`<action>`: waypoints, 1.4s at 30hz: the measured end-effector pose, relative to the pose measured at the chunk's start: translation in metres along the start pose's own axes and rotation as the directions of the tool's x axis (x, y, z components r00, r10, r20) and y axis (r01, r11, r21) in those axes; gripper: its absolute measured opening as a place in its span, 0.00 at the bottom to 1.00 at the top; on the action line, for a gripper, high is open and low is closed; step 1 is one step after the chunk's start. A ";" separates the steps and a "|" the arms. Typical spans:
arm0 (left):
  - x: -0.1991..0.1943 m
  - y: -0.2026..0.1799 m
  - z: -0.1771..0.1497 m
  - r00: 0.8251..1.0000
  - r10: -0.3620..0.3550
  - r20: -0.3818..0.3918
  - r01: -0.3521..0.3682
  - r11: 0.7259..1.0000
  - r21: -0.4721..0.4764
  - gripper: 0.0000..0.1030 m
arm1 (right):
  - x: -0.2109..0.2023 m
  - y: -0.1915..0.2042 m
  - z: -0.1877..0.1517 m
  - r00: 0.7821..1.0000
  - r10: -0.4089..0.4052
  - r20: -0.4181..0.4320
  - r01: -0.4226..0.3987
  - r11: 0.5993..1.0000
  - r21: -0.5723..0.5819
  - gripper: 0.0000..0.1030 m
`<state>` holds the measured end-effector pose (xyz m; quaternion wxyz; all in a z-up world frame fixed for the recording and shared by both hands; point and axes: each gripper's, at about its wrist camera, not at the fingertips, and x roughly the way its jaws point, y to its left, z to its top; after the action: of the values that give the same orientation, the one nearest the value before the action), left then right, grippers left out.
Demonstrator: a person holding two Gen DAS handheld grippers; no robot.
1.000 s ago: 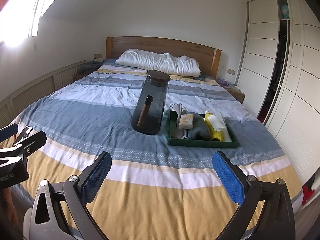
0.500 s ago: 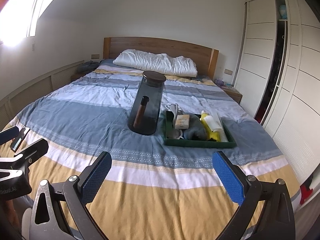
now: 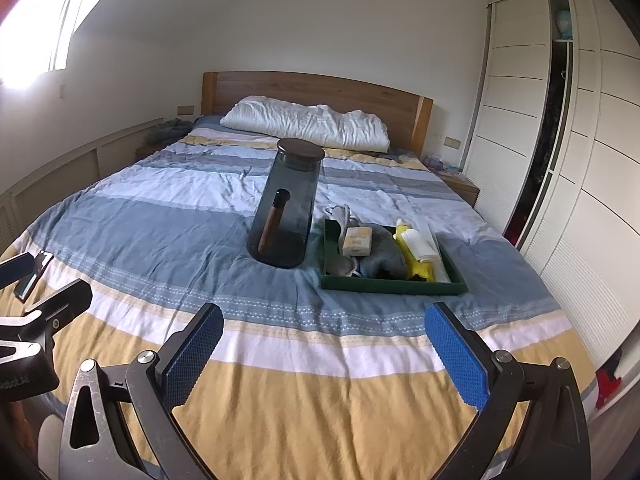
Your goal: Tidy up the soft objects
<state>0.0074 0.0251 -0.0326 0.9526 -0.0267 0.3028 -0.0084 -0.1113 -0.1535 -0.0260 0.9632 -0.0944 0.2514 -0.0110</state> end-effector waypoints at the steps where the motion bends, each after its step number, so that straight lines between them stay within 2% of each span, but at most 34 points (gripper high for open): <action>1: 0.000 0.000 0.000 1.000 0.000 -0.001 0.000 1.000 0.002 0.98 | 0.000 0.000 0.000 1.000 -0.002 0.000 0.002 1.000 0.001 1.00; 9: 0.004 -0.014 0.001 1.000 -0.011 -0.006 0.011 1.000 0.020 0.98 | 0.002 -0.011 -0.003 1.000 -0.012 -0.003 0.012 1.000 0.011 1.00; 24: 0.016 -0.075 0.007 0.996 -0.089 -0.025 0.091 0.992 0.091 0.98 | 0.007 -0.073 -0.008 0.996 -0.088 -0.031 0.091 0.988 0.122 1.00; 42: 0.027 -0.089 0.010 0.993 -0.114 -0.043 0.118 0.988 0.099 0.98 | 0.019 -0.089 -0.014 0.993 -0.101 -0.059 0.108 0.986 0.130 1.00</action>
<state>0.0357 -0.0636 -0.0352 0.9448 0.0044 0.3178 -0.0795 -0.0991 -0.2452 -0.0310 0.9586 -0.0426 0.2698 -0.0809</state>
